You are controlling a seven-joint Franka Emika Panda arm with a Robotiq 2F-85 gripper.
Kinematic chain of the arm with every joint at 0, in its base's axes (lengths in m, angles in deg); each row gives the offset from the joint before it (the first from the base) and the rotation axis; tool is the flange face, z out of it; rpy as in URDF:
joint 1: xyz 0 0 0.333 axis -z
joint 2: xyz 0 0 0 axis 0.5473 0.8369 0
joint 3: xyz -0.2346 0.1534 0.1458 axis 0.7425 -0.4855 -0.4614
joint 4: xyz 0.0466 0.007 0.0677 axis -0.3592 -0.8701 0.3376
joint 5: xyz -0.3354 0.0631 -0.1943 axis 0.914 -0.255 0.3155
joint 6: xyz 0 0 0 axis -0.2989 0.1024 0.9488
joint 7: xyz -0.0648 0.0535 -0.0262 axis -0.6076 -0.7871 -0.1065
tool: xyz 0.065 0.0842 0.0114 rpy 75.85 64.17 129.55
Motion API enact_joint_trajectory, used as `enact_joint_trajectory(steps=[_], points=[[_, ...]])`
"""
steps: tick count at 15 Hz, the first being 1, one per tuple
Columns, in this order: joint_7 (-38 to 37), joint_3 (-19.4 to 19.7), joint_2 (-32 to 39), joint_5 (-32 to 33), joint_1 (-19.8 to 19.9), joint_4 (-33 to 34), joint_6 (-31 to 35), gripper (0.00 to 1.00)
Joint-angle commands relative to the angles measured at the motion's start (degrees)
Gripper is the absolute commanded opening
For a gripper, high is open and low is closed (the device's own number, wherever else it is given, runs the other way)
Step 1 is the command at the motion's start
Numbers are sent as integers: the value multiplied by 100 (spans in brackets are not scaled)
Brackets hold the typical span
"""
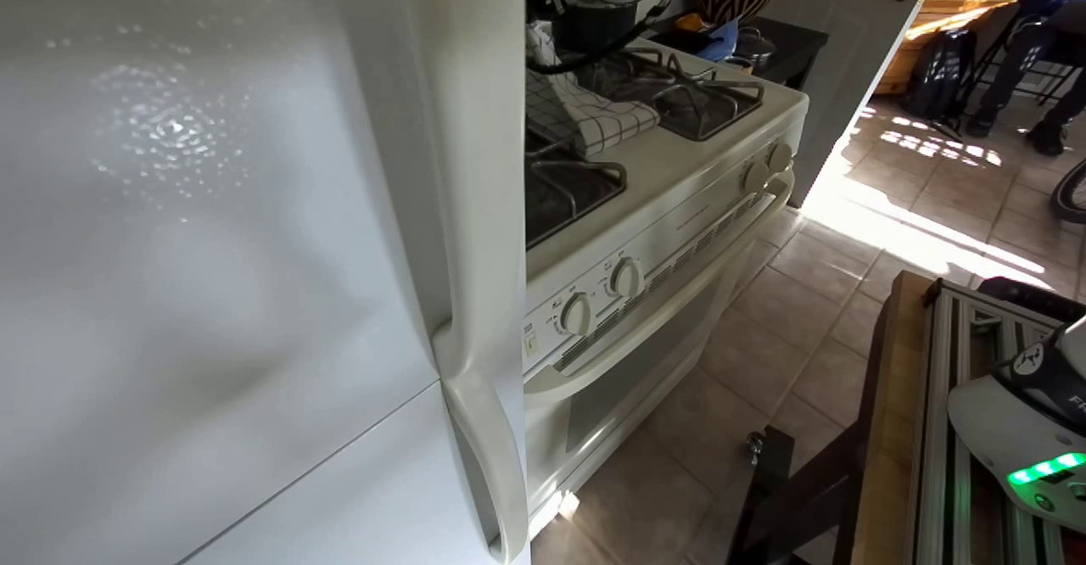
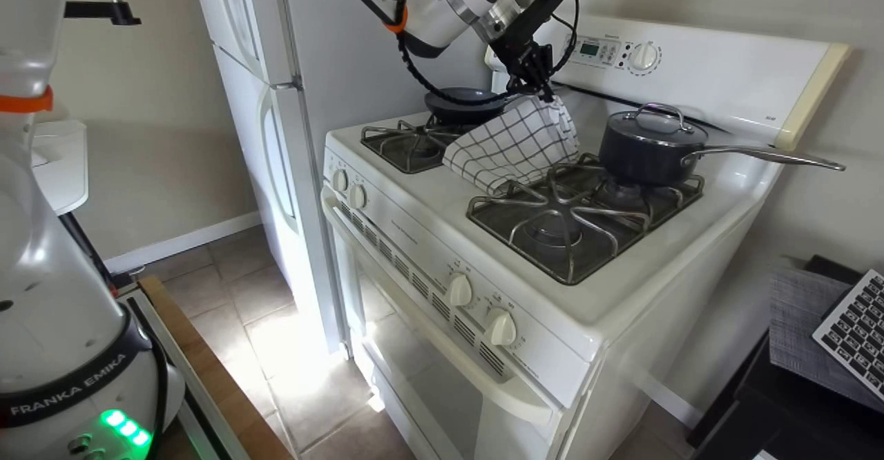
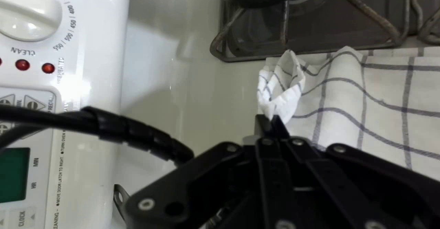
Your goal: Fold the tea towel on the stove
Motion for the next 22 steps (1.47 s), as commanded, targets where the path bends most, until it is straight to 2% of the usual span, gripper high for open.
enact_joint_trajectory(steps=[1, 3, 4, 6, 7, 12, 15, 16, 20, 22], points=[[71, -61, 283, -129, 110, 264, 220, 1], [197, -117, 349, -204, 176, 284, 388, 4], [187, -124, 373, -241, 184, 300, 441, 28], [258, -189, 377, -422, 230, 287, 616, 31], [332, -248, 340, -541, 280, 238, 773, 37], [425, -373, 33, -1249, 385, -27, 1221, 75], [512, -459, -451, -1949, 446, -420, 862, 97], [535, -417, -631, -2098, 436, -541, 699, 100], [636, -287, -1360, -2418, 463, -995, -249, 100], [810, -274, -1626, -2667, 530, -1245, -440, 100]])
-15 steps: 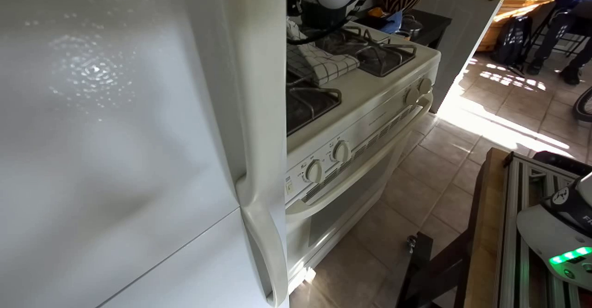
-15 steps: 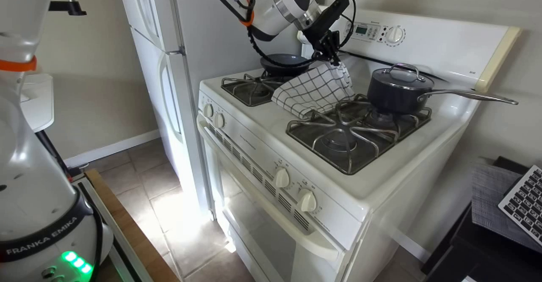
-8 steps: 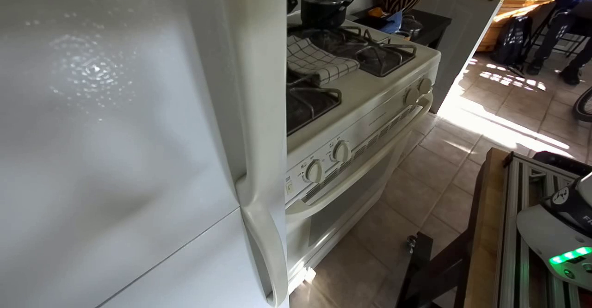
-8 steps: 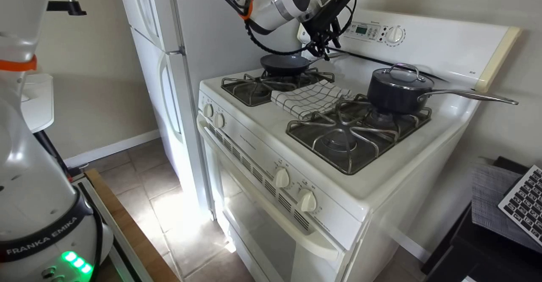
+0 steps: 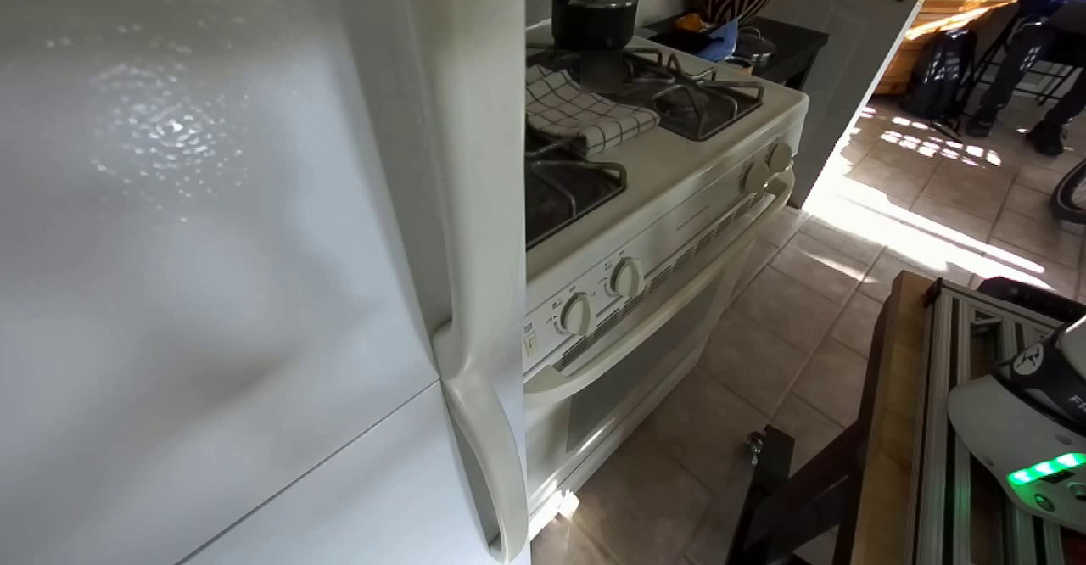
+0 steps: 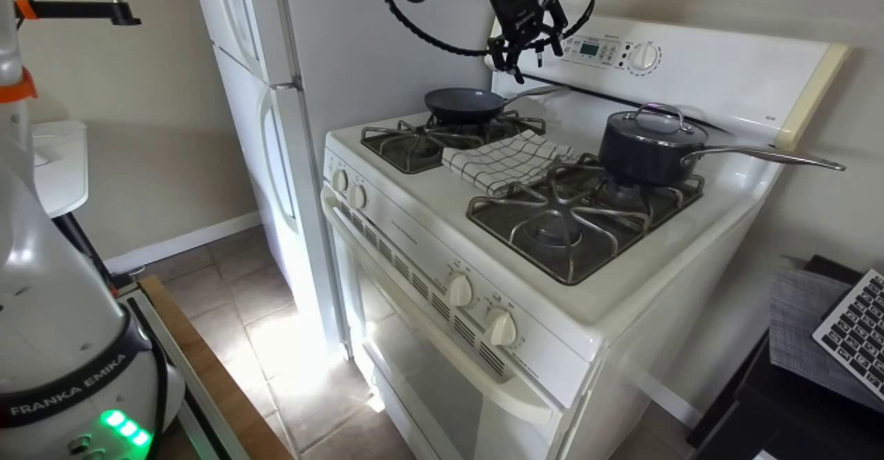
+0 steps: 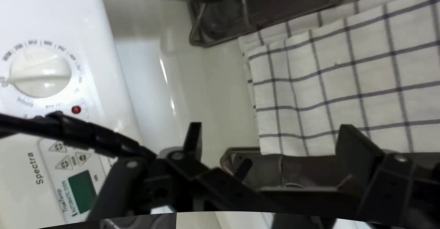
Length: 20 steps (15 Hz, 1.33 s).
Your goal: Fold the tea towel on the stove
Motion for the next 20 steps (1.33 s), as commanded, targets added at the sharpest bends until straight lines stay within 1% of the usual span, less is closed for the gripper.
enact_joint_trajectory(steps=[1, 4, 7, 8, 9, 11, 13, 15, 17, 18, 20], points=[[92, 99, -163, -153, -55, -117, -143, 100], [181, 119, -440, -272, -7, -423, -214, 100], [182, 117, -453, -283, -8, -479, -213, 100], [340, 71, -615, -457, 13, -721, -483, 100], [417, 63, -741, -494, 23, -905, -537, 100], [637, 48, -1036, -660, 24, -1219, -1140, 100], [1032, 47, -1347, -945, 50, -1482, -1739, 100], [1531, 84, -1582, -1298, 60, -1669, -2129, 100], [2096, 164, -1820, -1702, 54, -1930, -2241, 100], [2129, 229, -1917, -1666, 37, -2144, -1963, 100], [2384, 327, -2046, -1783, 17, -2462, -1725, 100]])
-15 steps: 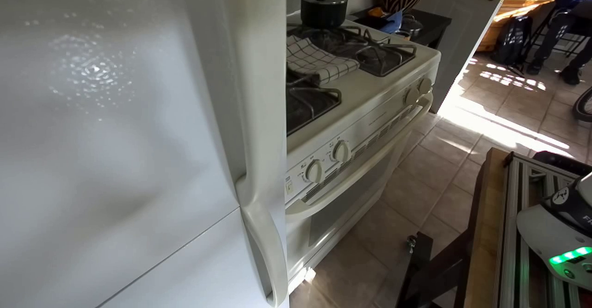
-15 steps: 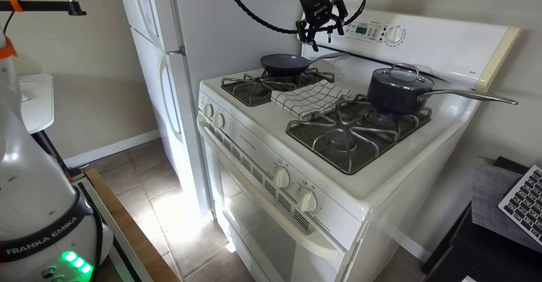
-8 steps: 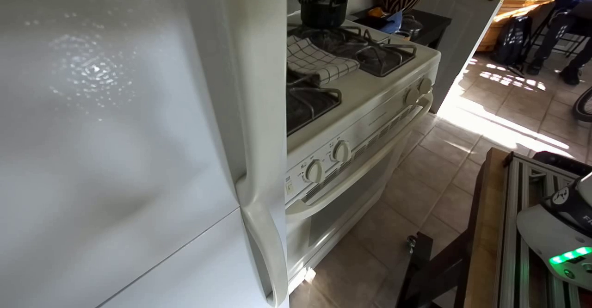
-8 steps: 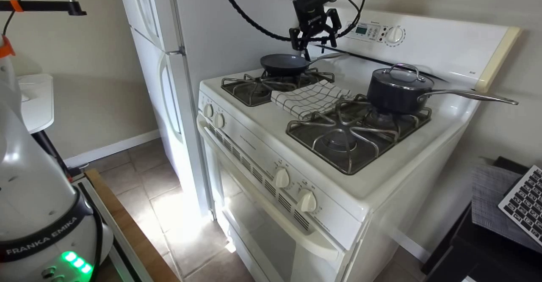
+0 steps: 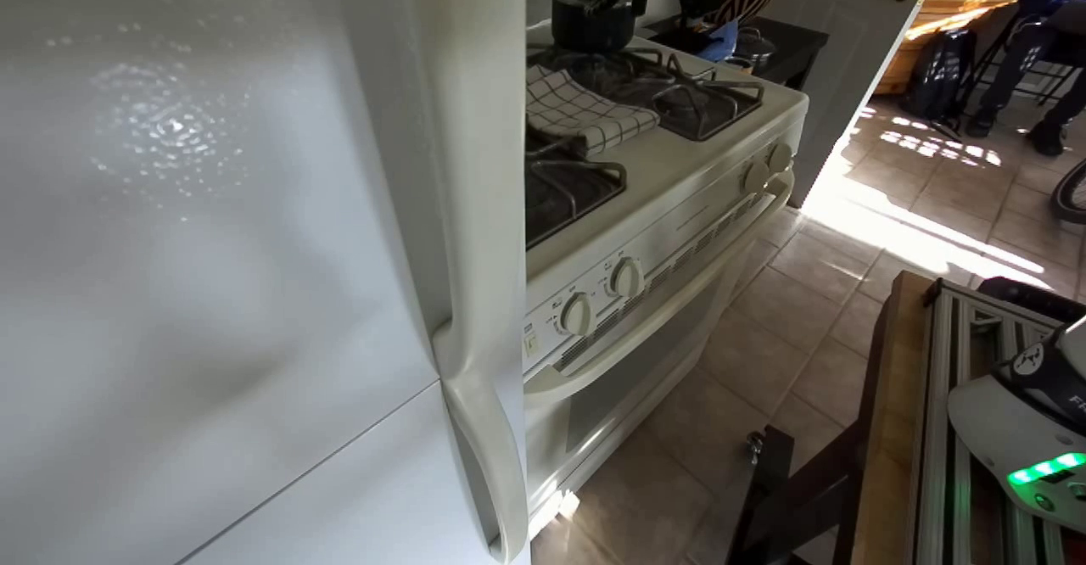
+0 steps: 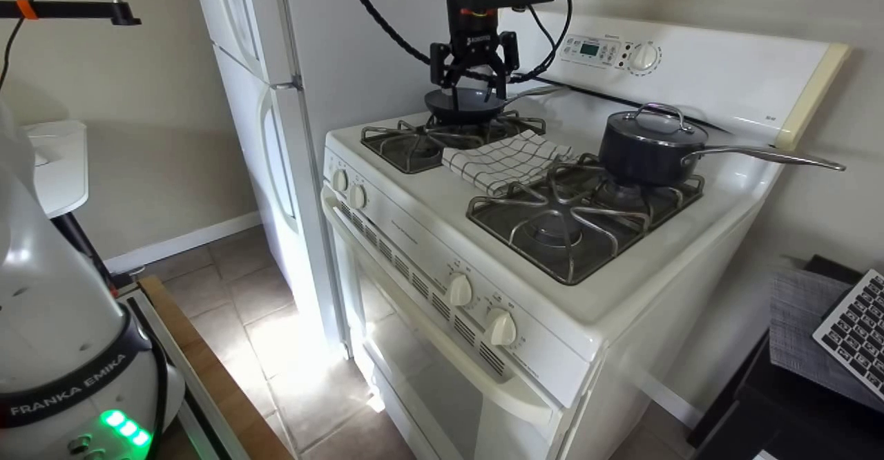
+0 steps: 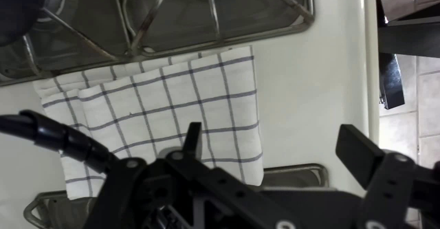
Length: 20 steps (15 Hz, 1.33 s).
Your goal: Fold the tea towel on the stove
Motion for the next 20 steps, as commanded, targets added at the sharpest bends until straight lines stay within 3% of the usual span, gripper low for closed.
enact_joint_trajectory(steps=[1, 13, 20], points=[[476, 205, -419, -289, -57, -837, 632, 100], [585, 245, -73, -1164, -268, -1898, 3119, 100], [934, 108, 398, -1600, -274, -1898, 3802, 100]])
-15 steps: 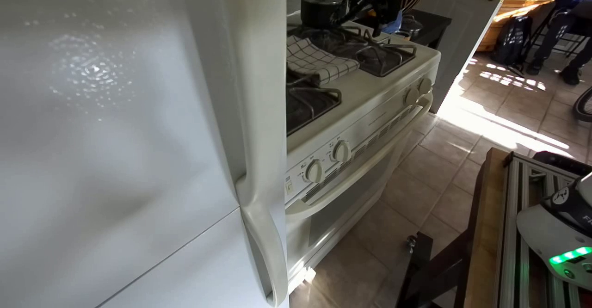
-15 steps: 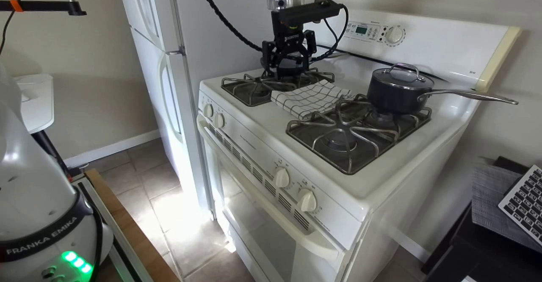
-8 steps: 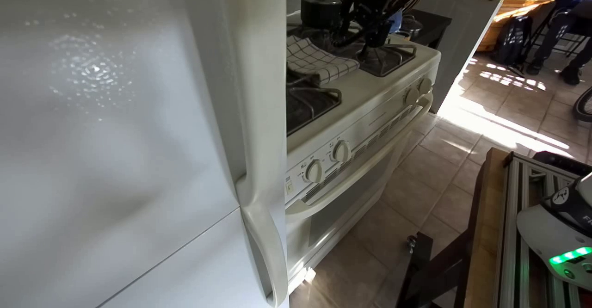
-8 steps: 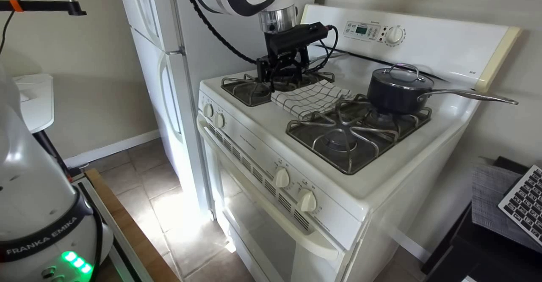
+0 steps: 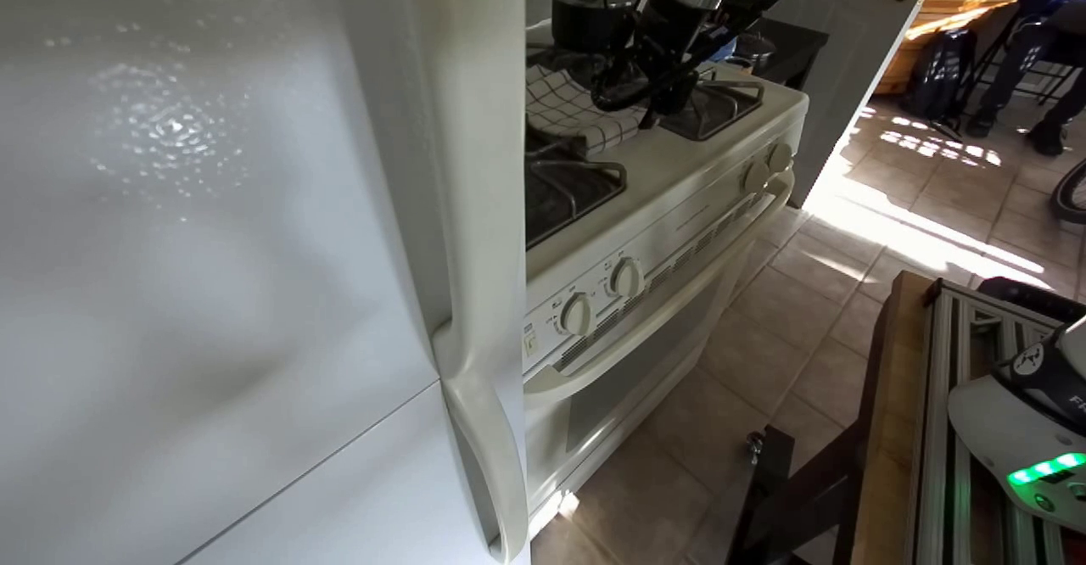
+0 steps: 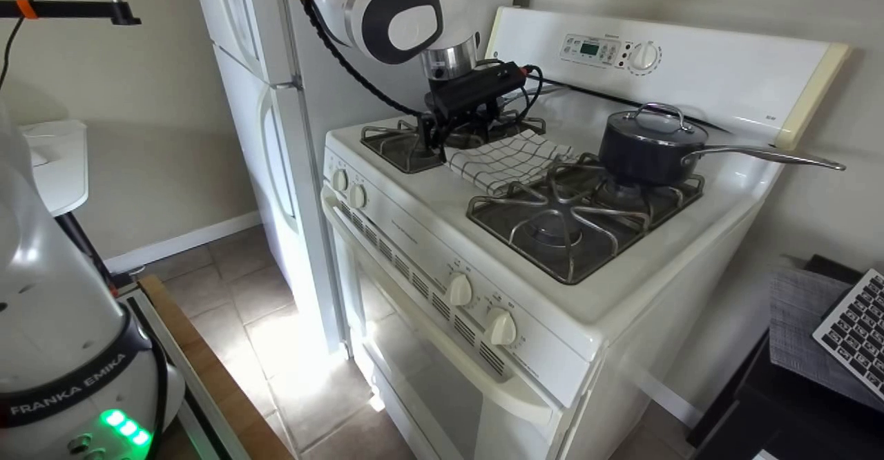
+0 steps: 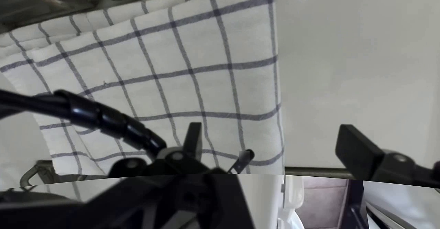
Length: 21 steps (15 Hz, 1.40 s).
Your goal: Fold the tea towel on the stove
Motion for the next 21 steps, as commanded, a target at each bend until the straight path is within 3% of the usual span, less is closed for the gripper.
enact_joint_trajectory(steps=[1, 3, 10, 13, 21], points=[[210, -84, 278, -182, -7, 30, 391, 100], [175, -136, 376, -106, 19, 52, 465, 74], [172, -226, 575, -23, 101, 103, 563, 19], [163, -225, 593, 53, 119, 170, 518, 1], [132, -190, 193, 580, 57, 387, 297, 1]])
